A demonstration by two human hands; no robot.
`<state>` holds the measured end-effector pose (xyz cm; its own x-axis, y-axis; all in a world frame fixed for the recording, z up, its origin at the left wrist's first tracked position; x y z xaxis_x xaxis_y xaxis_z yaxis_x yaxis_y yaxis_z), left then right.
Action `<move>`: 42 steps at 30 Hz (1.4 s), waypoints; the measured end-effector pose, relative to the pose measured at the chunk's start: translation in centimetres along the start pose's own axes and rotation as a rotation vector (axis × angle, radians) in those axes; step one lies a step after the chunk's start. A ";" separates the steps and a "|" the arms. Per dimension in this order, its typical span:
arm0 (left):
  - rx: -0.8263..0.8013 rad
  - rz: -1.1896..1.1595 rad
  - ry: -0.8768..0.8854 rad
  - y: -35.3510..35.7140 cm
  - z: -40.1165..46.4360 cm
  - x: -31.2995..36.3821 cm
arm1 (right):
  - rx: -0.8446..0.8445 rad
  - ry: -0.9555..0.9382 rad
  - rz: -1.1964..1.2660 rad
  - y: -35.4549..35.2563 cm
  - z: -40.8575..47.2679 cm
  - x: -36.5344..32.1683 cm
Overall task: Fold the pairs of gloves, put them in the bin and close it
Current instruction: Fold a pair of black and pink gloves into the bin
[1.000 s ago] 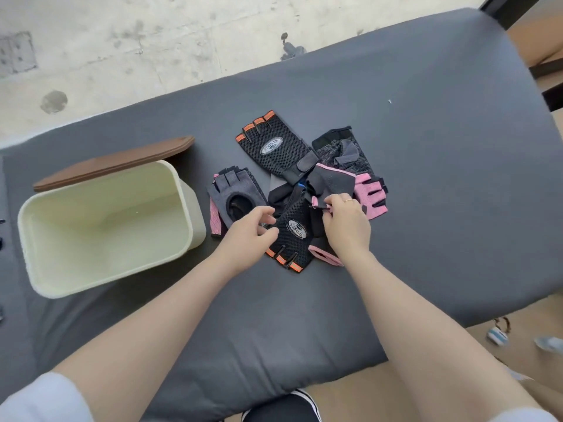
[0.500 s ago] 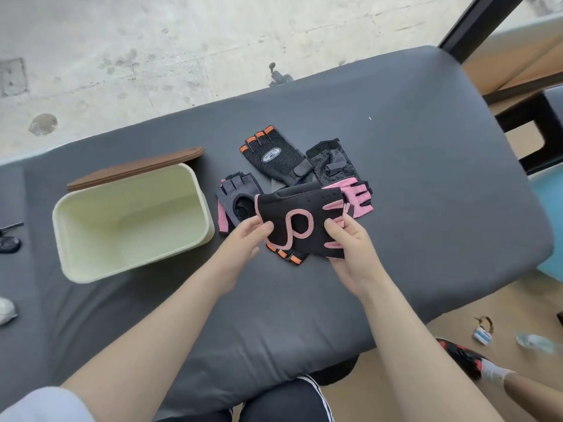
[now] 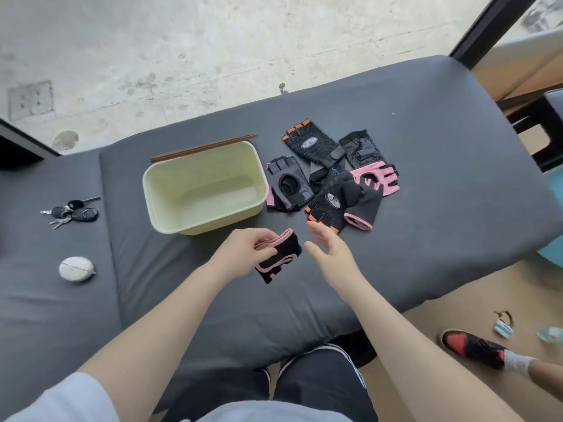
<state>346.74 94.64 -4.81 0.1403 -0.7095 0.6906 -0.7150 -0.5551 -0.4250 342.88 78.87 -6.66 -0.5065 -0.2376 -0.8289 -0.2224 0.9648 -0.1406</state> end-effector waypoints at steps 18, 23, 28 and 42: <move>-0.030 -0.929 -0.084 3.0 3.7 2.7 | 0.314 -0.263 -0.341 -1.5 0.5 -4.3; 0.012 -0.776 -0.142 3.6 8.1 2.9 | 0.124 -0.262 -0.441 -2.7 3.2 -2.6; 0.053 -0.515 -0.140 3.0 12.0 1.9 | 0.416 -0.071 -0.115 -11.2 5.0 1.7; 0.161 -0.345 -0.087 2.8 17.3 -0.5 | 0.321 0.196 -0.862 -15.6 12.1 11.6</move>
<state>356.54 85.90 -16.45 0.4160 -0.4998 0.7597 -0.5002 -0.8235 -0.2679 350.57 62.47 -20.60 -0.4120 -0.8710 -0.2677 -0.3606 0.4257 -0.8299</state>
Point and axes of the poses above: each hand's wrist, its own z-axis towards the middle knuckle, its own y-axis out of the palm, x = y × z, the point moved 8 cm from there along z, towards the middle knuckle, and after that the axes turned 10 degrees about -x, right-handed, at the moved point
